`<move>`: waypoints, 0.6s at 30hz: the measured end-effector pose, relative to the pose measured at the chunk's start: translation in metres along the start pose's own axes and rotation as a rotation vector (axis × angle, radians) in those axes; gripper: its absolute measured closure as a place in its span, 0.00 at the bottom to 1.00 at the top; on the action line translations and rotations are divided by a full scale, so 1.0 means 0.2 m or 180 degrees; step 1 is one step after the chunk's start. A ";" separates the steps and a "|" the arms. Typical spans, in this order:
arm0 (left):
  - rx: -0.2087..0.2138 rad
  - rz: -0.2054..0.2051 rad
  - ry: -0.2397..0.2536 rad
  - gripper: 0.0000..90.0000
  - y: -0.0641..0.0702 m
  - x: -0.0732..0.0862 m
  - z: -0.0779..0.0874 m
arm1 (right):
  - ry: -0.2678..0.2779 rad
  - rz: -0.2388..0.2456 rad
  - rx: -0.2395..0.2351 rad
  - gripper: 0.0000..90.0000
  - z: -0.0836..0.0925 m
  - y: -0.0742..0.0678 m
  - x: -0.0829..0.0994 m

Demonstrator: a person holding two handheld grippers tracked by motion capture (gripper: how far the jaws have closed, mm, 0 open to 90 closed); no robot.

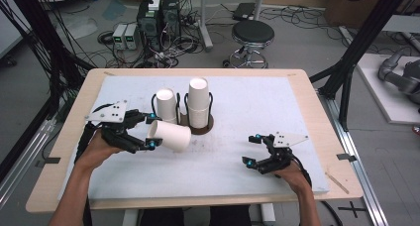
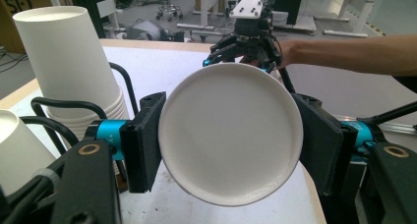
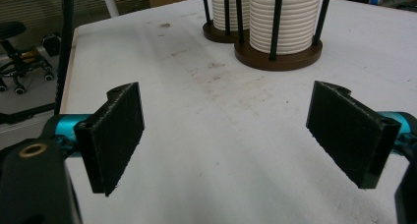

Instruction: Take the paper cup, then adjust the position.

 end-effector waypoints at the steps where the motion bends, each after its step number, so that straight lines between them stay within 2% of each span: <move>1: 0.0000 0.0000 0.0000 0.37 0.00 0.00 0.00 | -0.0001 -0.0001 0.0002 0.17 0.00 0.00 0.00; 8: 0.0055 -0.0108 0.0007 0.37 0.02 0.01 -0.02 | -0.0003 0.0018 0.0012 0.17 0.00 0.00 0.00; 11: 0.0052 -0.0098 0.0016 0.37 0.03 0.02 -0.02 | -0.0017 -0.0007 -0.0004 0.17 0.00 -0.01 0.00; 13: 0.0046 -0.0094 0.0036 0.37 0.02 0.03 -0.02 | 0.0000 0.0041 0.0012 0.17 0.00 0.00 0.00; 18: 0.0045 -0.0079 0.0075 0.37 0.02 0.03 -0.01 | 0.0000 0.0041 0.0010 0.17 0.00 0.00 0.00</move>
Point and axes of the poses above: each handheld gripper's, and its own axes: z roughly backward along the jaws, x roughly out of its underside, y roughly to its right, the point moved 9 cm from there along -z, roughly forward along the jaws, and after that the axes turned 10 degrees about x, right-handed, at the moved point
